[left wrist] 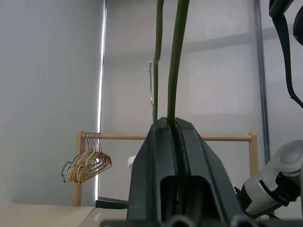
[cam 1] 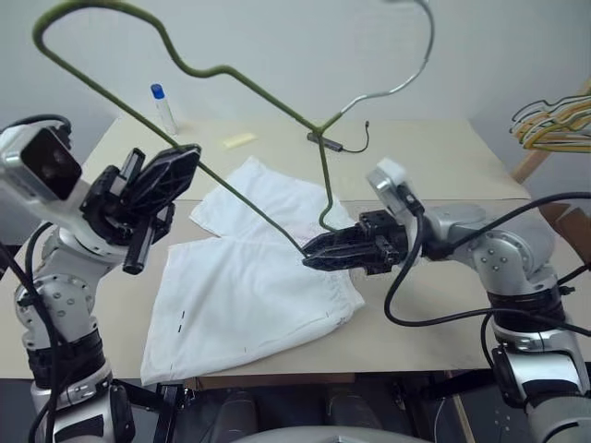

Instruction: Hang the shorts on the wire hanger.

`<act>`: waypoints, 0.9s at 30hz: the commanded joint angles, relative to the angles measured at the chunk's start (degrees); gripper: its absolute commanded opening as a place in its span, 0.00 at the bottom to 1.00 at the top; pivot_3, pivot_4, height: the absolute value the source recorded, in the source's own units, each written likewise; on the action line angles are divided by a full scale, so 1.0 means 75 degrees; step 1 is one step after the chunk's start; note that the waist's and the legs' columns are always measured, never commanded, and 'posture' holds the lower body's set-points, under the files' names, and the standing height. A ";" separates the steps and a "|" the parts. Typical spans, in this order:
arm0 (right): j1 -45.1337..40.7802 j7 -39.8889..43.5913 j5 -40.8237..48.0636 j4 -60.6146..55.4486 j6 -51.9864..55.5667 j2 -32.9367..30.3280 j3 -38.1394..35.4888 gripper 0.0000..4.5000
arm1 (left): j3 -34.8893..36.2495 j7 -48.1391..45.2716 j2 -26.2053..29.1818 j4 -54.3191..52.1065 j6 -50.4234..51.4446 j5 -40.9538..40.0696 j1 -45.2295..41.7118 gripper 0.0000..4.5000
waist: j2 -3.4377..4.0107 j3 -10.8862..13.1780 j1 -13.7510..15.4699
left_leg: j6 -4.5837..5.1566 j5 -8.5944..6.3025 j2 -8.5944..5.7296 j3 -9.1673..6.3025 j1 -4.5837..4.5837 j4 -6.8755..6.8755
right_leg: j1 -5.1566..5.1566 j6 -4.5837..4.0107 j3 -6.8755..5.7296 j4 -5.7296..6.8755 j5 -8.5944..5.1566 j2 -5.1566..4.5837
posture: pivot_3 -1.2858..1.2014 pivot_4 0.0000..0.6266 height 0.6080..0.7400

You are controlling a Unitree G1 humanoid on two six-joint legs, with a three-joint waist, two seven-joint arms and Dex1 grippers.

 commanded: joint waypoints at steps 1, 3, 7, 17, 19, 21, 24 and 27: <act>-0.0186 -0.0077 0.0086 -0.0083 0.0070 0.0032 -0.0114 0.10 | -0.0009 -0.0012 -0.0036 -0.0172 -0.0212 0.0050 -0.0017 0.00 | 0.0000 0.0000 0.0000 | 0.0000 0.0000 0.0000 0.0000 0.0000 0.0000 | 0.0000 0.0000 0.0000 0.0000 0.0000 0.0000 | 0.52 0.00 1.00; -0.0170 -0.0114 0.0065 -0.0102 0.0063 0.0039 -0.0105 0.01 | -0.0034 0.0005 -0.0053 -0.0149 -0.0237 0.0092 0.0002 0.00 | 0.0001 0.0000 -0.0006 | 0.0000 0.0000 0.0001 0.0000 0.0000 0.0000 | -0.0001 0.0000 0.0000 0.0000 0.0000 0.0000 | 0.52 0.00 1.00; -0.0119 -0.0164 0.0060 -0.0190 0.0053 0.0071 -0.0095 0.01 | -0.0099 0.0012 -0.0108 -0.0121 -0.0374 0.0218 0.0028 0.00 | 0.0000 0.0000 -0.0002 | 0.0000 0.0000 0.0001 -0.0001 0.0000 0.0000 | 0.0000 0.0000 -0.0001 0.0000 0.0000 0.0000 | 0.52 0.00 1.00; -0.0122 -0.0595 0.0558 -0.0089 0.0193 0.0307 -0.0697 0.00 | -0.0945 0.0214 0.0422 0.0191 -0.0436 0.2010 0.0425 0.58 | 0.0001 0.0001 -0.0009 | 0.0000 0.0000 0.0000 -0.0002 0.0001 0.0000 | 0.0000 0.0000 -0.0001 0.0000 0.0000 0.0000 | 0.52 0.00 1.00; -0.0109 -0.0866 0.0742 0.0018 0.0357 0.0317 -0.0948 0.00 | -0.1430 0.0121 0.0808 0.0342 -0.0719 0.3054 0.0621 0.68 | 0.0004 0.0002 -0.0011 | 0.0000 0.0000 -0.0002 0.0000 0.0001 -0.0001 | 0.0000 -0.0001 0.0000 0.0000 0.0000 0.0001 | 0.52 0.00 1.00; 0.0005 -0.1172 0.0947 0.0161 0.0693 0.0175 -0.1262 0.00 | -0.1657 0.0079 0.1083 0.0564 -0.1012 0.3750 0.0801 0.82 | 0.0007 0.0004 -0.0006 | 0.0000 0.0000 -0.0002 0.0001 0.0001 -0.0002 | 0.0000 -0.0001 0.0001 -0.0002 0.0000 0.0000 | 0.52 0.00 1.00; 0.0409 -0.1452 0.1239 0.0298 0.1394 -0.0328 -0.1668 0.00 | -0.1872 -0.0105 0.1445 0.0568 -0.1389 0.4520 0.1063 0.99 | 0.0007 0.0006 0.0010 | 0.0000 0.0000 0.0000 0.0001 -0.0007 -0.0005 | -0.0009 -0.0003 -0.0001 -0.0005 0.0000 0.0000 | 0.52 0.00 1.00; 0.0839 -0.1995 0.1447 0.0682 0.2375 -0.0824 -0.2069 0.00 | -0.2044 -0.0132 0.1607 0.0431 -0.1563 0.4967 0.1267 0.99 | 0.0011 0.0009 0.0027 | 0.0000 0.0000 -0.0001 0.0002 -0.0014 -0.0005 | -0.0011 -0.0003 -0.0005 -0.0014 0.0000 -0.0005 | 0.51 0.00 1.00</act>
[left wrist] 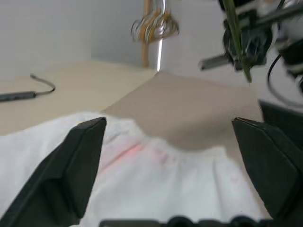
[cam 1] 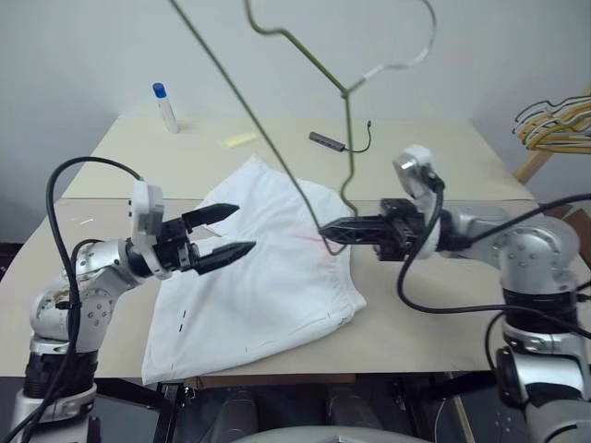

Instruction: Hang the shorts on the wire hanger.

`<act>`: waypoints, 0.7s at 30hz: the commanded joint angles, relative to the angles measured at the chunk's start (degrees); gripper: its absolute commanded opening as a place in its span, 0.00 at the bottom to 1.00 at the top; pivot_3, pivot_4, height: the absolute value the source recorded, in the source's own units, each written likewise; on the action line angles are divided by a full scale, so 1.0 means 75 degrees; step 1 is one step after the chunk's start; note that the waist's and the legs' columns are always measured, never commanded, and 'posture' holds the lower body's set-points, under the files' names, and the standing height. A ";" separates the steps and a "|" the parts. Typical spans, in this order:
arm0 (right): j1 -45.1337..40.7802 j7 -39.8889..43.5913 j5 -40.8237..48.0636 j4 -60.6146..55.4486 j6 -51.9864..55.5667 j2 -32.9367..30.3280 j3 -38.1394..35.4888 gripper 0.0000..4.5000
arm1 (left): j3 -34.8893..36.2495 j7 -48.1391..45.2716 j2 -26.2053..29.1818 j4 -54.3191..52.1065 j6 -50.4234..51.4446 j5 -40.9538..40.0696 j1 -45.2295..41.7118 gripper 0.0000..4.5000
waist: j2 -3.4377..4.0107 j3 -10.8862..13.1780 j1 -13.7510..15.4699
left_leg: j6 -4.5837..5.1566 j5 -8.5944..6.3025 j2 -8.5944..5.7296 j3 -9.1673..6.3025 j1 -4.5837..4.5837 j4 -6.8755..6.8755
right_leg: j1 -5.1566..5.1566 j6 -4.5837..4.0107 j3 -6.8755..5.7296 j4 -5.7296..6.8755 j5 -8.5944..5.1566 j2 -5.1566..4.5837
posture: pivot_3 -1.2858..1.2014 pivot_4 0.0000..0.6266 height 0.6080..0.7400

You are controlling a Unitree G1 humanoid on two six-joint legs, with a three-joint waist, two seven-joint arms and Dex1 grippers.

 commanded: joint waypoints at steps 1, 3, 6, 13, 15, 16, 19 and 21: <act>0.0395 -0.0606 0.0325 0.0335 0.1039 -0.0510 -0.0702 0.00 | -0.0183 -0.0156 0.0161 -0.0366 -0.0304 0.0395 0.0095 0.99 | 0.0001 0.0001 -0.0002 | 0.0000 0.0000 0.0000 0.0002 0.0000 0.0000 | 0.0000 0.0000 0.0001 0.0000 0.0000 -0.0001 | 0.50 0.00 1.00; 0.0743 -0.0748 0.0380 0.0581 0.1497 -0.0840 -0.0990 0.00 | -0.0265 -0.0306 0.0192 -0.0552 -0.0408 0.0464 0.0204 0.99 | 0.0003 0.0002 -0.0019 | 0.0000 0.0000 0.0001 0.0006 0.0001 0.0000 | 0.0000 0.0000 0.0002 0.0000 0.0000 -0.0001 | 0.50 0.00 1.00; 0.1156 -0.0632 0.0538 0.1141 0.2209 -0.1340 -0.1420 0.00 | -0.0299 -0.0455 0.0146 -0.0751 -0.0420 0.0388 0.0229 0.99 | 0.0014 0.0010 -0.0058 | 0.0000 0.0000 0.0001 0.0012 0.0001 0.0000 | -0.0001 0.0002 0.0008 0.0000 -0.0001 -0.0001 | 0.49 0.00 1.00; 0.2403 0.0775 0.0473 0.2608 0.2816 -0.3162 -0.0666 0.00 | -0.0457 -0.0491 -0.0045 -0.0622 -0.0267 0.0357 -0.0166 0.99 | 0.0030 0.0020 -0.0153 | 0.0004 -0.0002 0.0002 0.0021 0.0011 0.0001 | 0.0007 0.0037 0.0017 -0.0003 -0.0021 0.0001 | 0.49 0.00 1.00; 0.2710 0.1113 0.0212 0.2773 0.2621 -0.3338 -0.0463 0.00 | -0.0493 -0.0516 -0.0061 -0.0619 -0.0303 0.0421 -0.0174 0.99 | 0.0030 0.0020 -0.0248 | 0.0005 -0.0002 0.0004 0.0020 0.0014 0.0000 | 0.0011 0.0051 0.0017 -0.0003 -0.0029 0.0003 | 0.49 0.00 1.00; 0.2828 0.1282 0.0092 0.2825 0.2498 -0.3410 -0.0359 0.00 | -0.0497 -0.0527 -0.0066 -0.0628 -0.0337 0.0449 -0.0165 0.99 | 0.0030 0.0020 -0.0266 | 0.0007 -0.0004 0.0005 0.0022 0.0014 0.0001 | 0.0011 0.0054 0.0019 -0.0003 -0.0031 0.0004 | 0.49 0.00 1.00; 0.3107 0.1753 -0.0257 0.2962 0.2138 -0.3467 -0.0017 0.00 | -0.0472 -0.0492 -0.0109 -0.0717 -0.0294 0.0377 -0.0118 0.99 | 0.0032 0.0020 -0.0343 | 0.0010 -0.0006 0.0004 0.0032 0.0018 0.0001 | 0.0011 0.0058 0.0034 -0.0001 -0.0031 0.0004 | 0.49 0.00 1.00; 0.3175 0.1876 -0.0473 0.3028 0.1966 -0.3352 0.0155 0.00 | -0.0477 -0.0481 -0.0143 -0.0784 -0.0311 0.0366 -0.0042 0.99 | 0.0033 0.0020 -0.0378 | 0.0010 -0.0006 0.0004 0.0033 0.0020 0.0001 | 0.0012 0.0062 0.0035 -0.0001 -0.0031 0.0004 | 0.49 0.00 1.00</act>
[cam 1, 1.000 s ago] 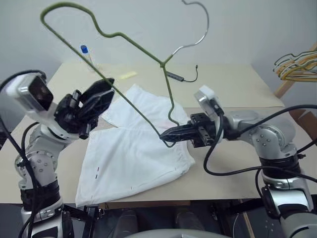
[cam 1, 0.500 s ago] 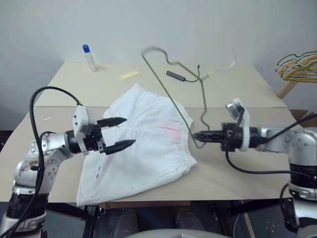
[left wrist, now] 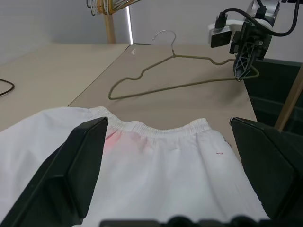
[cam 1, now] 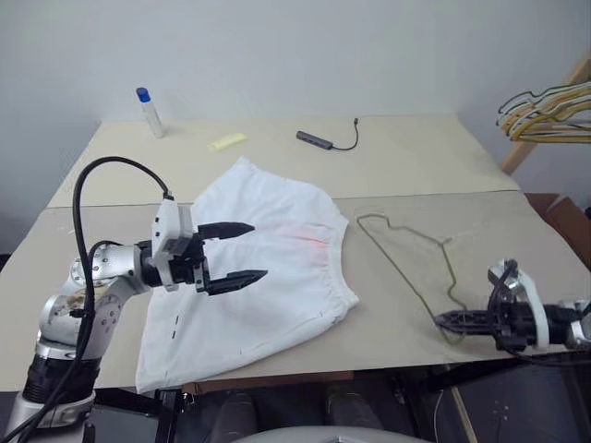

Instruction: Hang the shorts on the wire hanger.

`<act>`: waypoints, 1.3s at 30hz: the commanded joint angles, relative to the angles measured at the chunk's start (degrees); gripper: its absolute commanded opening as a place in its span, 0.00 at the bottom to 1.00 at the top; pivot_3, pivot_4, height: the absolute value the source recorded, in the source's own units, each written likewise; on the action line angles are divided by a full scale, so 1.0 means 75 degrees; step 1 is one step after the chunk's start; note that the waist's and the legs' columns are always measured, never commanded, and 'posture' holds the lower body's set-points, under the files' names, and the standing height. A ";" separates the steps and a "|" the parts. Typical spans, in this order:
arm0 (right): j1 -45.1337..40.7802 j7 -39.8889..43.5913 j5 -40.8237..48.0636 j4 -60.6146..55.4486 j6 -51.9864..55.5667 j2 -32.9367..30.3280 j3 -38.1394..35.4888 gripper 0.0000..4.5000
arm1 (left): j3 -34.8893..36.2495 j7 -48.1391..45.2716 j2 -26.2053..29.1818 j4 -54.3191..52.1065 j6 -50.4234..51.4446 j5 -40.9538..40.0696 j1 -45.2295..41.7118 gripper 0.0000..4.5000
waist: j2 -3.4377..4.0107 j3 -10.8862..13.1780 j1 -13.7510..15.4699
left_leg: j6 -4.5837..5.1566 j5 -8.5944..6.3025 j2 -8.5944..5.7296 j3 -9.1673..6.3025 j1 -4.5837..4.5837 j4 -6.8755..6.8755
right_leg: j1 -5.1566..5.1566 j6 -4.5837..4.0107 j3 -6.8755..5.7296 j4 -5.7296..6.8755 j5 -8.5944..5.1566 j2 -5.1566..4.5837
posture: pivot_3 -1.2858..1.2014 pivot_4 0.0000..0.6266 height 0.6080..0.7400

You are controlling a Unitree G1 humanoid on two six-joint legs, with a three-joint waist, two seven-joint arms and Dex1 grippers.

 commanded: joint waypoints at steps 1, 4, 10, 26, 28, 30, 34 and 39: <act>-0.0064 0.0461 -0.0279 0.0122 -0.0455 0.0010 0.0137 0.00 | 0.0064 0.0008 -0.0043 -0.0295 -0.0118 -0.0100 0.0043 0.99 | 0.0001 0.0000 -0.0034 | 0.0000 0.0000 0.0000 0.0000 0.0001 0.0000 | 0.0000 0.0001 0.0000 0.0001 0.0000 0.0000 | 0.49 0.00 1.00; -0.0177 0.0586 -0.0439 0.0240 -0.0590 0.0180 0.0215 0.00 | 0.0093 -0.0003 -0.0037 -0.0419 -0.0067 -0.0153 0.0197 0.99 | 0.0000 0.0000 -0.0055 | 0.0000 0.0000 0.0000 -0.0002 -0.0001 0.0000 | 0.0001 0.0003 -0.0001 -0.0001 -0.0001 0.0000 | 0.50 0.00 1.00; -0.0479 0.0651 -0.0753 0.0253 -0.0705 0.0519 0.0442 0.00 | 0.0155 0.0132 -0.0120 -0.0501 -0.0055 -0.0202 0.0298 0.99 | 0.0000 0.0000 -0.0053 | 0.0005 -0.0003 -0.0001 -0.0003 -0.0001 0.0001 | 0.0001 0.0003 -0.0001 -0.0001 -0.0001 0.0000 | 0.50 0.00 1.00; -0.0436 0.1214 -0.1087 -0.0472 -0.1064 0.0562 0.0832 0.00 | 0.0167 0.0247 -0.0123 -0.0516 -0.0124 -0.0178 0.0369 0.99 | 0.0001 0.0000 0.0134 | 0.0006 -0.0004 -0.0001 0.0000 0.0001 0.0004 | 0.0002 0.0003 0.0001 -0.0001 0.0000 0.0000 | 0.51 0.00 1.00; -0.0572 0.1264 -0.1244 -0.0356 -0.1133 0.0638 0.1026 0.00 | 0.0137 0.0257 -0.0135 -0.0504 -0.0152 -0.0148 0.0346 0.99 | 0.0001 0.0000 0.0142 | 0.0006 -0.0004 -0.0002 0.0001 0.0000 0.0005 | 0.0002 0.0003 0.0001 -0.0001 0.0001 0.0000 | 0.51 0.00 1.00; -0.0897 0.1289 -0.1412 -0.0164 -0.1122 0.0720 0.1281 0.00 | 0.0069 0.0277 -0.0151 -0.0471 -0.0188 -0.0067 0.0301 0.99 | 0.0001 0.0000 0.0129 | 0.0006 -0.0004 -0.0001 0.0001 0.0001 0.0006 | 0.0003 0.0003 0.0001 -0.0001 0.0001 0.0000 | 0.51 0.00 1.00; -0.1518 0.1433 -0.1820 0.0366 -0.1317 0.0877 0.1729 0.00 | 0.0007 0.0303 -0.0188 -0.0469 -0.0215 0.0021 0.0264 0.99 | 0.0002 0.0000 0.0137 | 0.0006 -0.0004 -0.0001 0.0006 0.0007 0.0007 | 0.0003 0.0000 0.0007 0.0001 0.0004 0.0001 | 0.52 0.00 1.00; -0.2228 0.2115 -0.2188 0.0875 -0.1612 0.0866 0.2314 0.00 | 0.0030 0.0392 -0.0230 -0.0587 -0.0252 0.0084 0.0392 0.99 | 0.0002 0.0000 0.0187 | 0.0007 -0.0004 -0.0002 0.0006 -0.0001 0.0009 | 0.0001 -0.0031 0.0006 -0.0002 0.0023 0.0000 | 0.52 0.00 1.00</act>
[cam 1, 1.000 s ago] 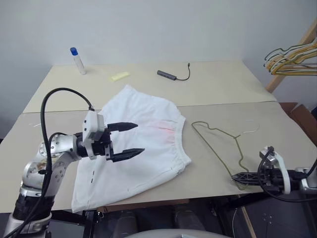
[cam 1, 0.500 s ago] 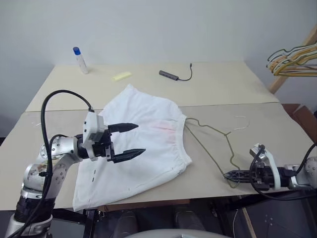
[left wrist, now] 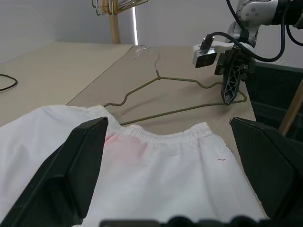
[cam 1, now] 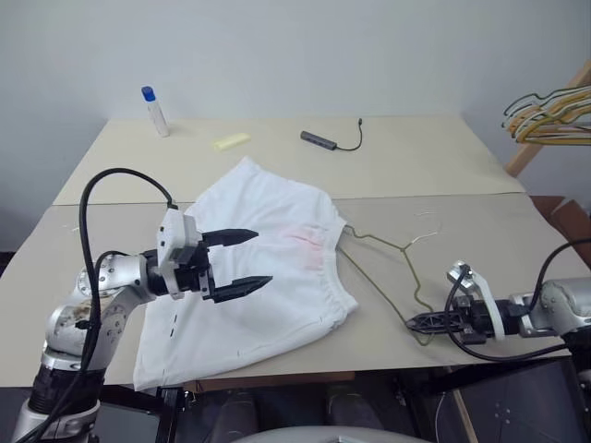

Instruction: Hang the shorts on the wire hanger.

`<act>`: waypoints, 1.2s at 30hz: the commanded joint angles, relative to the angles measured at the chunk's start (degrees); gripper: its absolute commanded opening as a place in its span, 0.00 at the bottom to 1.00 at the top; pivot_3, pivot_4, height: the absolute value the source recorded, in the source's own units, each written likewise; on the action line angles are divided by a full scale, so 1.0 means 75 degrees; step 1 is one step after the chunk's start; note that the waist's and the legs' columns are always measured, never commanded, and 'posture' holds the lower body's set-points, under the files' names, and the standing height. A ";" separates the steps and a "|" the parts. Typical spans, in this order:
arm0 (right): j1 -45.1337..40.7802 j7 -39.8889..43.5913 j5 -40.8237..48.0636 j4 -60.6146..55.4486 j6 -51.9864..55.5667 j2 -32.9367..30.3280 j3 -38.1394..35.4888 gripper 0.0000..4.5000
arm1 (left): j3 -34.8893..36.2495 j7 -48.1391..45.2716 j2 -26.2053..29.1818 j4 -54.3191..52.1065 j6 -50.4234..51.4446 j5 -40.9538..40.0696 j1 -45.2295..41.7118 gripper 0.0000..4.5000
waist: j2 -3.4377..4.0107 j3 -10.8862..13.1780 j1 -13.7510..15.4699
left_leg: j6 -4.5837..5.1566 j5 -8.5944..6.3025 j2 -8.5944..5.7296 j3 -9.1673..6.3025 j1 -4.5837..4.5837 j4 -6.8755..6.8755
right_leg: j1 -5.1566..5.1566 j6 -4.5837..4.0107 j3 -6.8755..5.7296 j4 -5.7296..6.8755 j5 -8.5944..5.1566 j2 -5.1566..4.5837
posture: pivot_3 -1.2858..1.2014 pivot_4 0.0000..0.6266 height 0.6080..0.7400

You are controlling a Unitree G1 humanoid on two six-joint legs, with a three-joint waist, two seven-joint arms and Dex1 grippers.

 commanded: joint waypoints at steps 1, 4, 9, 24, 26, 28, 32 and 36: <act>-0.0457 0.0894 -0.0157 0.0168 -0.0288 -0.0123 0.0372 0.00 | 0.0084 0.0095 -0.0023 -0.0286 -0.0232 0.0052 0.0047 0.99 | 0.0000 0.0000 0.0020 | 0.0000 0.0000 0.0000 0.0000 0.0001 0.0001 | 0.0000 -0.0005 0.0000 0.0001 0.0003 0.0000 | 0.53 0.00 1.00; -0.0729 0.1461 -0.0385 0.0245 -0.0405 -0.0192 0.0873 0.00 | 0.0066 0.0141 -0.0052 -0.0333 -0.0255 0.0091 0.0118 0.99 | 0.0000 0.0000 0.0038 | 0.0001 -0.0001 0.0001 -0.0002 0.0003 0.0001 | 0.0000 -0.0005 -0.0002 0.0003 0.0003 0.0000 | 0.53 0.00 1.00; -0.1600 0.1641 -0.0975 0.1431 -0.0400 0.0324 0.1451 0.00 | -0.0029 0.0242 -0.0113 -0.0352 -0.0308 0.0183 0.0121 0.99 | 0.0001 0.0000 0.0082 | 0.0006 -0.0003 0.0001 0.0000 0.0000 0.0020 | 0.0001 -0.0006 -0.0002 0.0008 0.0005 0.0000 | 0.53 0.00 1.00; -0.2606 0.0807 -0.1765 0.3302 -0.0809 0.1393 0.0282 0.00 | -0.0160 0.0326 -0.0225 -0.0348 -0.0406 0.0280 0.0166 0.99 | 0.0003 -0.0001 0.0259 | 0.0020 -0.0012 0.0000 0.0001 -0.0008 0.0039 | -0.0001 -0.0017 -0.0003 0.0018 0.0011 0.0000 | 0.53 0.00 1.00; -0.2425 0.0519 -0.1691 0.2910 -0.0871 0.1391 -0.0132 0.00 | -0.0178 0.0305 -0.0229 -0.0321 -0.0418 0.0296 0.0155 0.99 | 0.0004 -0.0001 0.0275 | 0.0020 -0.0012 0.0000 0.0000 -0.0007 0.0039 | -0.0001 -0.0017 -0.0003 0.0020 0.0011 0.0001 | 0.53 0.00 1.00; -0.2256 0.0171 -0.1680 0.2372 -0.0851 0.1390 -0.0433 0.00 | -0.0211 0.0276 -0.0241 -0.0254 -0.0454 0.0330 0.0088 0.99 | 0.0005 -0.0001 0.0278 | 0.0020 -0.0012 0.0000 0.0000 -0.0007 0.0039 | -0.0001 -0.0017 -0.0003 0.0021 0.0011 0.0001 | 0.52 0.00 1.00; -0.1901 -0.0585 -0.1541 0.0829 -0.0745 0.1388 -0.1066 0.00 | -0.0210 0.0204 -0.0334 -0.0131 -0.0478 0.0220 -0.0193 0.99 | 0.0006 -0.0001 0.0271 | 0.0020 -0.0012 -0.0001 0.0001 -0.0008 0.0039 | -0.0003 -0.0016 -0.0002 0.0021 0.0011 0.0001 | 0.52 0.00 1.00; -0.1577 -0.0955 -0.1379 -0.0977 -0.0958 0.1360 -0.1322 0.00 | -0.0132 0.0070 -0.0386 0.0134 -0.0550 0.0197 -0.0519 0.99 | 0.0007 -0.0001 0.0214 | 0.0020 -0.0013 0.0000 0.0001 -0.0009 0.0039 | -0.0003 -0.0014 -0.0003 0.0020 0.0010 0.0001 | 0.51 0.00 1.00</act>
